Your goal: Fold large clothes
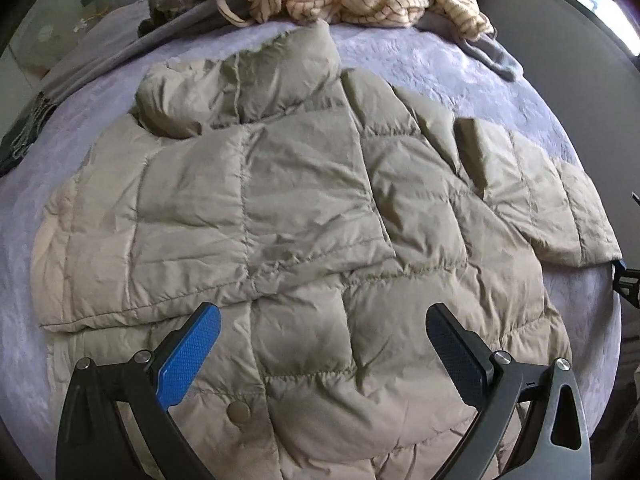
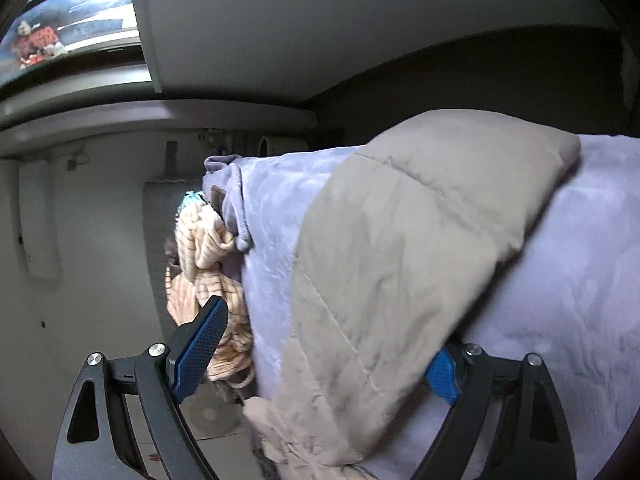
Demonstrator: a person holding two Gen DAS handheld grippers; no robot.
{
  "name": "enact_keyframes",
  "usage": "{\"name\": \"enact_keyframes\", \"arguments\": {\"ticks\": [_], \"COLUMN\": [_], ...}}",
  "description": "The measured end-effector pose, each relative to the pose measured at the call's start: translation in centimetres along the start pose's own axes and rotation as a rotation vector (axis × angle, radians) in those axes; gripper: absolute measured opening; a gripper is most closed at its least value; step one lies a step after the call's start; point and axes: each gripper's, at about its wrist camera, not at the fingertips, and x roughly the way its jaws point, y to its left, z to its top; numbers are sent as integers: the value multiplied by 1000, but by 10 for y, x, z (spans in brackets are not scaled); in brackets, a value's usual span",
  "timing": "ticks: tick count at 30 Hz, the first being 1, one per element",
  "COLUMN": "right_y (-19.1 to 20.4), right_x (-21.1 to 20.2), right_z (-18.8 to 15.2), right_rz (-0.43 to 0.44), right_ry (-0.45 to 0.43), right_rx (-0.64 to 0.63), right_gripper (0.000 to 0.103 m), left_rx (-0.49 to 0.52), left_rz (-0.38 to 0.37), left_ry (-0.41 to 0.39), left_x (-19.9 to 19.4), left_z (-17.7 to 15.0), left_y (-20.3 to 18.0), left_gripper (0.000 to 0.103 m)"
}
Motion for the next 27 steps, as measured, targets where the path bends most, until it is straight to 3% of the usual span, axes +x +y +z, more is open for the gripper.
{"name": "enact_keyframes", "arguments": {"ticks": [2,3,6,7,11,15,21,24,27], "right_y": [6,8,18,24,62,125,207,211,187], "right_x": [4,6,17,22,32,53,101,128,150], "right_z": [3,3,1,-1,-23,-76,-226,-317,-377], "right_rz": [-5,-14,-58,-51,-44,-28,-15,-40,-80], "right_ry": [38,52,90,109,141,222,391,492,584], "right_rx": [-5,-9,-30,-44,-204,-461,-940,-1154,-1224], "right_gripper": [90,84,23,14,11,11,11,11,11], "left_rx": [-16,-24,-52,-59,-92,-118,-158,-173,-182], "left_rz": [4,7,14,15,24,43,68,84,98], "left_ry": [-9,-13,-26,-30,-59,-70,-86,-94,-95], "left_x": [-3,-4,-8,-10,-17,-19,-26,-27,-25], "left_z": [1,1,2,2,1,1,-2,-4,-7], "left_y": [6,9,23,27,51,77,118,137,156], "left_gripper": [103,103,103,103,103,103,103,103,103]}}
